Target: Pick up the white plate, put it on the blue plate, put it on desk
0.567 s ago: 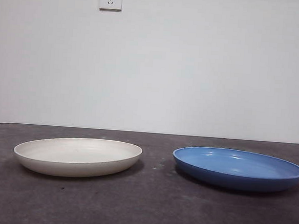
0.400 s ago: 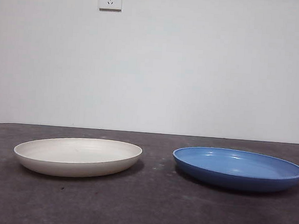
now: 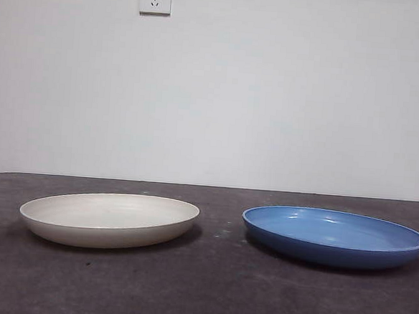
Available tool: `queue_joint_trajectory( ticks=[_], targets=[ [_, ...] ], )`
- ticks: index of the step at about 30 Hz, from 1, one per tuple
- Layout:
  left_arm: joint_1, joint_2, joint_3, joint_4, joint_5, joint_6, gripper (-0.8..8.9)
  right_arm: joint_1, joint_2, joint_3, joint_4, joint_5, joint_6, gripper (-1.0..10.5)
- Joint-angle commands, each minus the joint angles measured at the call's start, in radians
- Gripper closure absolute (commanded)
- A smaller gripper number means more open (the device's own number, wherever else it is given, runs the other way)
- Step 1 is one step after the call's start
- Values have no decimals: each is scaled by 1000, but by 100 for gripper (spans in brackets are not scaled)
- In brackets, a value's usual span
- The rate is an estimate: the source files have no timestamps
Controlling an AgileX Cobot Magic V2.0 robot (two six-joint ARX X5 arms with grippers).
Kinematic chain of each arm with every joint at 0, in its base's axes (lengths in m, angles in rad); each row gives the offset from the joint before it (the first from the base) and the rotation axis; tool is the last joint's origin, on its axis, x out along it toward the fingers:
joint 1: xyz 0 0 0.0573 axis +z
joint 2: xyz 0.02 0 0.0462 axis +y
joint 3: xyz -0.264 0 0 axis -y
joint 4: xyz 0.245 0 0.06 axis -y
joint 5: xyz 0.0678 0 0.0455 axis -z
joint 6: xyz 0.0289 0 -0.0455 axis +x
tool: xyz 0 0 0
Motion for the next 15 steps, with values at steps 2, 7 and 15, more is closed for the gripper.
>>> queue_joint_trajectory(
  ticks=[2,7,15],
  targets=[
    [-13,100,74,-69,82,106,804,13,102,92,-113,-58,-100,939],
    [-70,191,130,-175,144,163,804,61,204,158,-267,-90,-175,939],
    [-161,210,139,-213,144,181,804,158,270,166,-447,-89,-256,939]
  ],
)
